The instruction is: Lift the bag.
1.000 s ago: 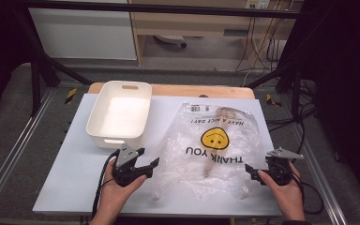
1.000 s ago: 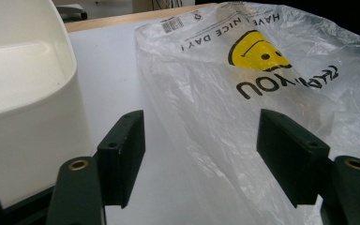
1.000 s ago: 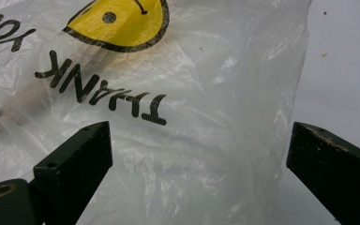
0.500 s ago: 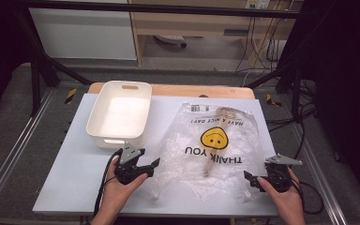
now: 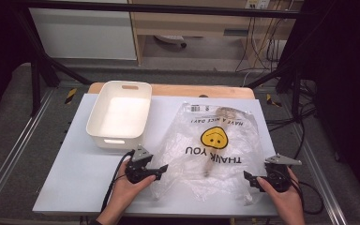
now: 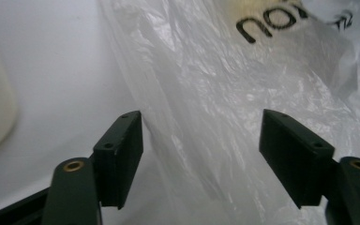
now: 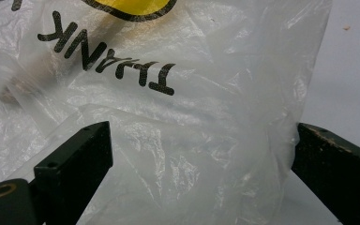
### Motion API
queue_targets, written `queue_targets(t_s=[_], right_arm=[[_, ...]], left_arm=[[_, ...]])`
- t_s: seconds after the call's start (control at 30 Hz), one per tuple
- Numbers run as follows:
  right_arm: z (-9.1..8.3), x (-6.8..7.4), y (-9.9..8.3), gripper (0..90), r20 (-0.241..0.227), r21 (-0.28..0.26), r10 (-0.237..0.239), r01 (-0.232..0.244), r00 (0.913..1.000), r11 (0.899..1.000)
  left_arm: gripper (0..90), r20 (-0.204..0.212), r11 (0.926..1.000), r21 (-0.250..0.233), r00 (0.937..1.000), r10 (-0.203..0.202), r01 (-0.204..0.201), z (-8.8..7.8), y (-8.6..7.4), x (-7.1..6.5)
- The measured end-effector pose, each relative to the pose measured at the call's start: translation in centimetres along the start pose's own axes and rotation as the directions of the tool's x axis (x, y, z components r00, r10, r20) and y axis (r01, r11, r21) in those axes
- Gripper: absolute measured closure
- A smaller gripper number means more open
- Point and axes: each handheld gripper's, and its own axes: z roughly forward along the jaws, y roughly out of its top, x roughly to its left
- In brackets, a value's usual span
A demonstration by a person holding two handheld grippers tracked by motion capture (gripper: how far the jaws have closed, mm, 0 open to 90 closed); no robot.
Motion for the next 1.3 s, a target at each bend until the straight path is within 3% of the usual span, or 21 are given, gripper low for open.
queue_targets(t_s=[0.13,0.27,0.37,0.57,0.7,0.93,1.0,1.07,1.3], right_arm=[[-0.4,-0.2,0.2,7.9,0.015,-0.023,0.001,-0.001,0.9999,1.0],[-1.0,-0.7,0.2,8.7,0.033,-0.054,0.016,-0.014,0.9993,0.998],[-1.1,-1.1,0.1,8.9,0.046,-0.057,0.032,-0.029,0.9984,0.998],[-0.2,-1.5,-0.7,8.8,0.05,0.016,0.041,-0.042,0.9979,0.999],[0.4,-1.5,-1.3,7.0,0.04,0.054,0.026,-0.028,0.9989,0.998],[0.7,-1.1,-2.4,4.2,0.03,0.071,-0.008,0.006,0.9995,0.997],[0.9,-0.8,-2.5,3.0,0.044,0.072,-0.046,0.042,0.998,0.997],[1.0,-0.4,-2.5,5.3,0.053,0.075,-0.076,0.072,0.9957,0.995],[0.9,0.4,-2.3,16.3,0.02,0.072,-0.098,0.096,0.995,0.993]], left_arm=[[50.0,-0.005,0.9987,0.041,0.9995,0.031,-0.031,0.1,-0.3,-0.3],[67.7,0.027,0.9978,0.06,0.9993,0.026,-0.028,0.2,-0.6,-0.1],[72.0,0.026,0.9964,0.068,0.9985,0.049,-0.05,0.3,-0.8,-0.2],[76.7,0.015,0.9946,0.063,0.9965,0.082,-0.083,0.3,-0.9,-0.3],[74.9,0.021,0.9955,0.06,0.9971,0.073,-0.074,0.2,-0.9,-0.2],[46.4,-0.051,0.9961,0.038,0.9954,0.081,-0.079,0.0,-0.8,-0.3],[41.4,-0.057,0.9961,0.039,0.9951,0.081,-0.078,-0.1,-0.9,-0.3],[40.7,-0.055,0.9957,0.047,0.9952,0.082,-0.079,0.0,-1.0,-0.4],[36.3,-0.046,0.9934,0.061,0.994,0.1,-0.097,0.3,-1.2,-1.0]])
